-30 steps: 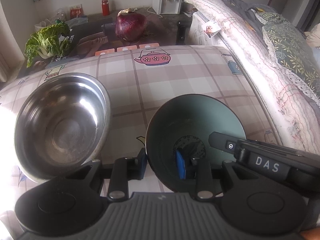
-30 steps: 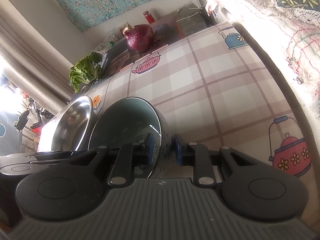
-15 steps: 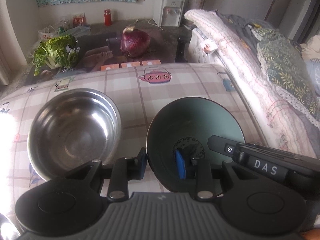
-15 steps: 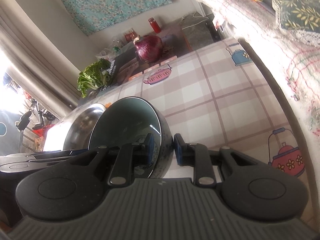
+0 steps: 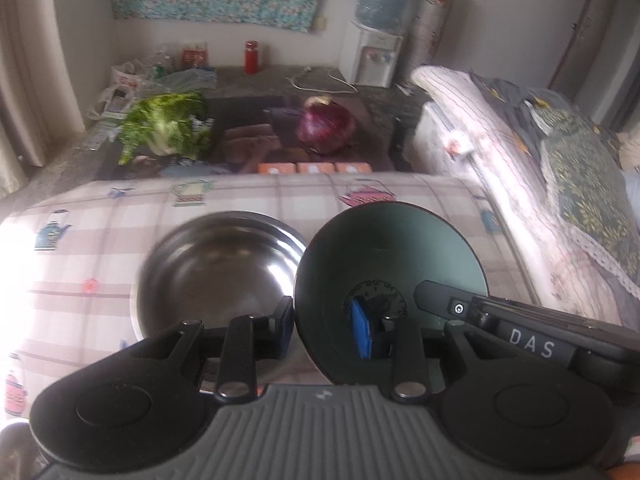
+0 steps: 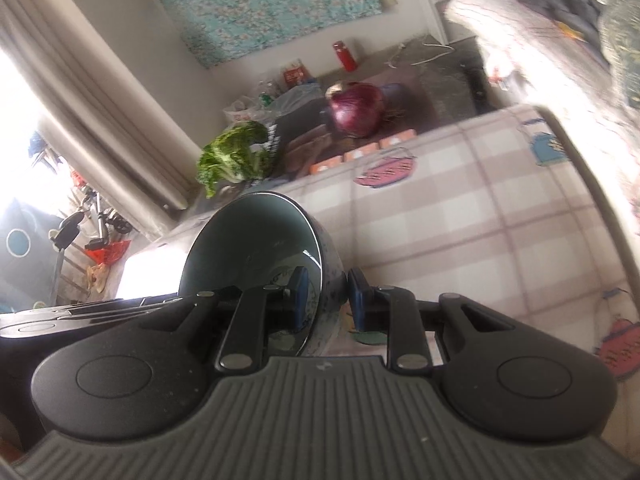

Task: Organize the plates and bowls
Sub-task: 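Lift the teal bowl with both grippers and lower it into the steel bowl, then open both grippers and move them to the large steel plates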

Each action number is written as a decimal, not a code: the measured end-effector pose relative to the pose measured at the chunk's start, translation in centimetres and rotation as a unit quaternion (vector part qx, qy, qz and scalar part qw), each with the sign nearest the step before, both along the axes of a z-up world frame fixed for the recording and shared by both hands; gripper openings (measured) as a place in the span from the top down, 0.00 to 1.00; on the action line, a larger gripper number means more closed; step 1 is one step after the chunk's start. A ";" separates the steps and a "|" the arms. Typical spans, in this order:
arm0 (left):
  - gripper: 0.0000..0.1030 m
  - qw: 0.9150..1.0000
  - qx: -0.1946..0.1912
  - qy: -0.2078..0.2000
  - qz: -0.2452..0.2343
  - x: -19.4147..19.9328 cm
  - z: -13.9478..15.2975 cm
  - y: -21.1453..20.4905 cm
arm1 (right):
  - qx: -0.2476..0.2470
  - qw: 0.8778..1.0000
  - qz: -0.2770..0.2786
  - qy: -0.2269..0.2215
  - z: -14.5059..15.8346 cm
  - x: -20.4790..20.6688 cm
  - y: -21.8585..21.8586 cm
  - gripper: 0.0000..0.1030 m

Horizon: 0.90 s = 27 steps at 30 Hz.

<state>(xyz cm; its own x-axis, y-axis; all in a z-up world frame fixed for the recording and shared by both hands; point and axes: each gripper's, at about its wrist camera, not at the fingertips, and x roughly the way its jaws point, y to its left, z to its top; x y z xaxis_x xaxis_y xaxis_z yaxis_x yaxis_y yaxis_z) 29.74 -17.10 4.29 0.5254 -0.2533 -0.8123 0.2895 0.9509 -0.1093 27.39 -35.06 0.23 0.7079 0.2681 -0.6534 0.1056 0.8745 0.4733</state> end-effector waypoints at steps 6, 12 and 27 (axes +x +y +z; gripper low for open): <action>0.69 1.000 0.003 -0.002 0.031 1.5 -0.2 3.5 | 0.002 1.000 0.026 0.001 -0.2 2.8 3.7 0.79; 0.69 0.998 0.006 0.015 0.055 3.7 -2.1 6.3 | -0.005 0.999 0.047 0.015 -1.7 5.7 7.0 0.79; 0.68 0.998 0.017 0.026 0.061 4.8 -5.4 8.8 | -0.053 0.996 0.055 0.037 -5.4 9.1 10.7 0.79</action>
<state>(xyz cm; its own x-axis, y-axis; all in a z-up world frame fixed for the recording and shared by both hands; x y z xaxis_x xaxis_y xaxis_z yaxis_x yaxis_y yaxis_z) 34.56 -8.34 -1.09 0.5078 -0.1607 -0.8464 0.1654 0.9824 -0.0873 36.50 -24.34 -5.13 0.6271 0.2680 -0.7313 0.0382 0.9272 0.3726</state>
